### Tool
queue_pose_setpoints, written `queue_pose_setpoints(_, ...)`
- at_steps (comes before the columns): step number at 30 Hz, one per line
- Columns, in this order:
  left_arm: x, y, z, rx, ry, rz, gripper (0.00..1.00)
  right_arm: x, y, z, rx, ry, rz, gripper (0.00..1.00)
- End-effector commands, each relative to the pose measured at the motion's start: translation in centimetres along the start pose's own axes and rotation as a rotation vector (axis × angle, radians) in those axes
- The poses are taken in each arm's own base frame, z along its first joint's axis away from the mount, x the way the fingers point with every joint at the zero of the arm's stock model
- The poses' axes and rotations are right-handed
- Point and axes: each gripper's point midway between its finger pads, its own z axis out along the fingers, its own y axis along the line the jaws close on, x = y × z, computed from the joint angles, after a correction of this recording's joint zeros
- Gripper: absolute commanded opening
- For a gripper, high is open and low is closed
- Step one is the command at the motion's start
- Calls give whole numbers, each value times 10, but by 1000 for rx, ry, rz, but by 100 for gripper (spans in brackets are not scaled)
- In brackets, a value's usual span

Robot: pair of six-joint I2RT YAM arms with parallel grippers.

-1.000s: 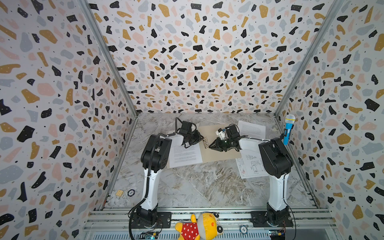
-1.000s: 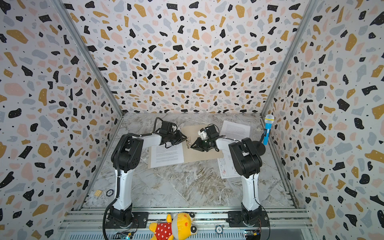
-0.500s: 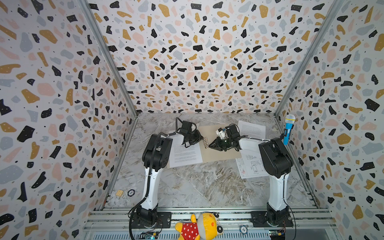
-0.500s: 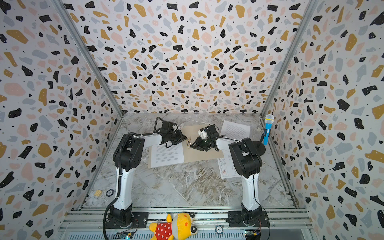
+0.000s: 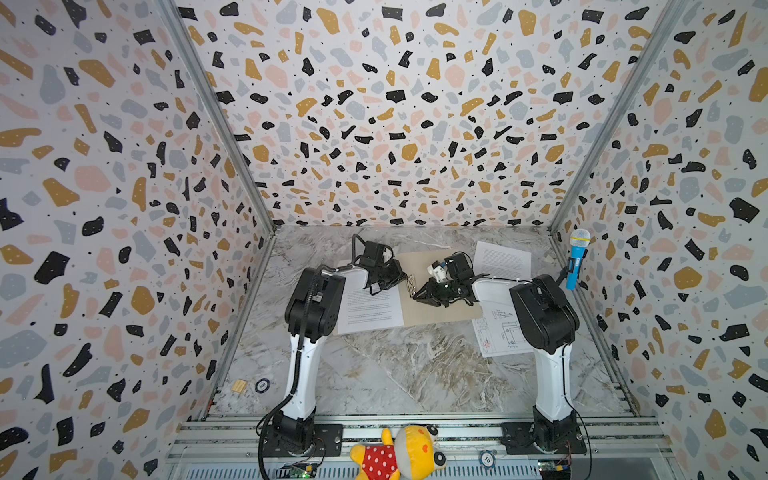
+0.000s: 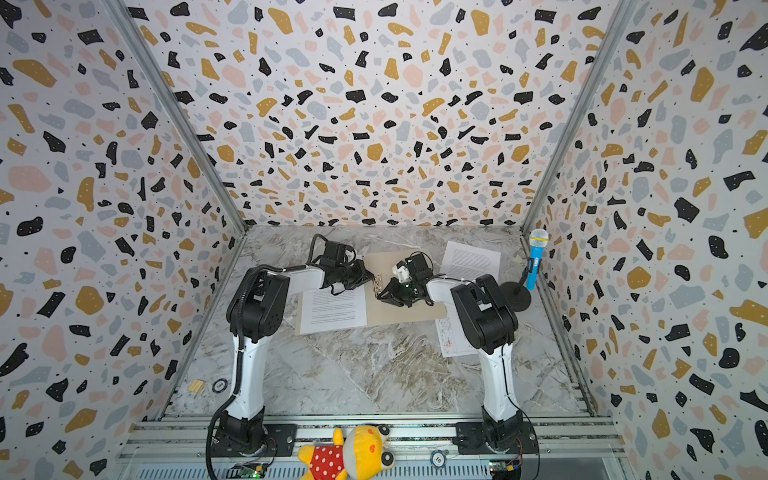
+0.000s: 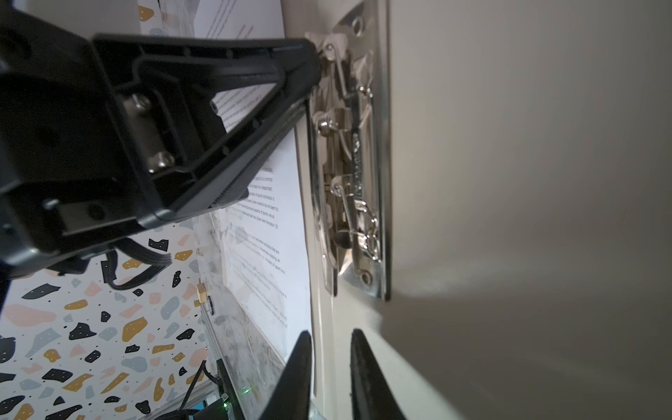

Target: Put the files into the folder

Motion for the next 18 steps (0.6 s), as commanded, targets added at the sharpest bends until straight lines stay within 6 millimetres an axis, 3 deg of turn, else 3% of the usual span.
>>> queue_pose_setpoints(1,14,3,2,9,48,21,6,-8,18,2,-32,-21,-13,22)
queue_pose_setpoints(9,23,6,-4,17,73,25,6,-11,18,7,-35,-35,17,21)
queue_pose_setpoints(18,16,19,-15,3,61,5,6,-11,13,14,-25,-39,41,16)
